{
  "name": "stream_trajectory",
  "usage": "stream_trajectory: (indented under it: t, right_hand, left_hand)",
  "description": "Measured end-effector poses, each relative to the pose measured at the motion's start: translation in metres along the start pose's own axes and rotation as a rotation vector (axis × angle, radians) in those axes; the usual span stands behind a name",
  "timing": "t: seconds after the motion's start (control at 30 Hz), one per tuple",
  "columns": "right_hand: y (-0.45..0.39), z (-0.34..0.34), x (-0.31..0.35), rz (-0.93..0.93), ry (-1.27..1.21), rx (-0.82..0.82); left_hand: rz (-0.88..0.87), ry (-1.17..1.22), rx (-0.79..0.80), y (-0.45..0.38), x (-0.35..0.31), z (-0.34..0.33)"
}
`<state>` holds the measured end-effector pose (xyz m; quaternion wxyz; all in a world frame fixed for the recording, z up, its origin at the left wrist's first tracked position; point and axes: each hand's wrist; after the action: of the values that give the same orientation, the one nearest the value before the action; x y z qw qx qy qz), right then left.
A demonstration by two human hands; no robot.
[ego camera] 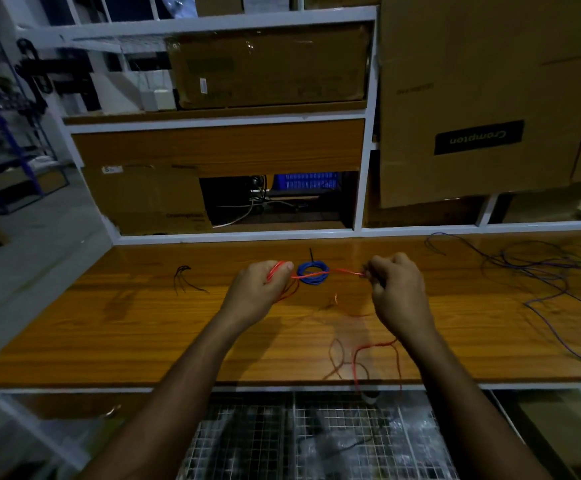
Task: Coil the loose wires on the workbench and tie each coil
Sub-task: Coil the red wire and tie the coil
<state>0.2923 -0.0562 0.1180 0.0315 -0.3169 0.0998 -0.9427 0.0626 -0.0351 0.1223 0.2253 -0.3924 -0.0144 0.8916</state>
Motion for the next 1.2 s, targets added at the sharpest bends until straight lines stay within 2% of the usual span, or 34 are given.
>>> stream_trajectory:
  t: [0.17,0.27,0.37,0.43,0.57,0.67,0.8,0.93,1.0,1.1,1.2]
  right_hand:
    - [-0.01,0.027,-0.018,0.175,-0.267,0.227]
    - [-0.014,0.028,-0.021,0.25,-0.315,0.144]
    - [-0.02,0.017,-0.016,0.245,-0.251,0.042]
    - [-0.023,0.009,-0.014,0.259,-0.185,0.031]
    - [-0.022,0.005,-0.01,0.309,-0.12,0.12]
    - [-0.022,0.01,-0.01,0.413,-0.062,0.087]
    - [-0.03,0.015,-0.011,0.458,0.004,-0.078]
    - [-0.039,0.003,-0.01,0.448,0.301,-0.032]
    - [-0.038,-0.006,-0.008,0.476,0.332,0.07]
    - [-0.038,-0.019,-0.009,0.491,0.168,0.194]
    - [-0.038,-0.018,-0.016,0.463,-0.051,0.215]
  left_hand:
    - [-0.059,0.108,0.081,0.004,0.002,0.012]
    - [-0.067,0.134,0.174,0.005,-0.001,0.016]
    - [-0.066,0.207,0.294,0.005,-0.008,0.014]
    - [-0.077,0.279,0.328,0.004,-0.012,0.012]
    - [-0.046,0.354,0.283,0.0,-0.013,0.018]
    - [0.015,0.418,0.256,-0.002,-0.01,0.023]
    - [0.028,0.637,0.353,-0.001,-0.004,0.024]
    - [-0.035,0.922,0.462,-0.004,-0.003,0.024]
    - [-0.019,0.924,0.427,-0.006,-0.004,0.026]
    - [0.045,0.7,0.267,-0.011,-0.002,0.029]
    - [0.085,0.757,0.122,-0.011,0.014,0.039]
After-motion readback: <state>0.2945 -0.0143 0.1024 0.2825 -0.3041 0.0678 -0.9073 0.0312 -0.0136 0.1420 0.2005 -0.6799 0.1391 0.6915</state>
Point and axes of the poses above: each hand's wrist, its own y-axis away from the middle knuckle, its own z-axis out of the back of the hand, x = y × z, and after that the axes turned 15 degrees about x, right-handed
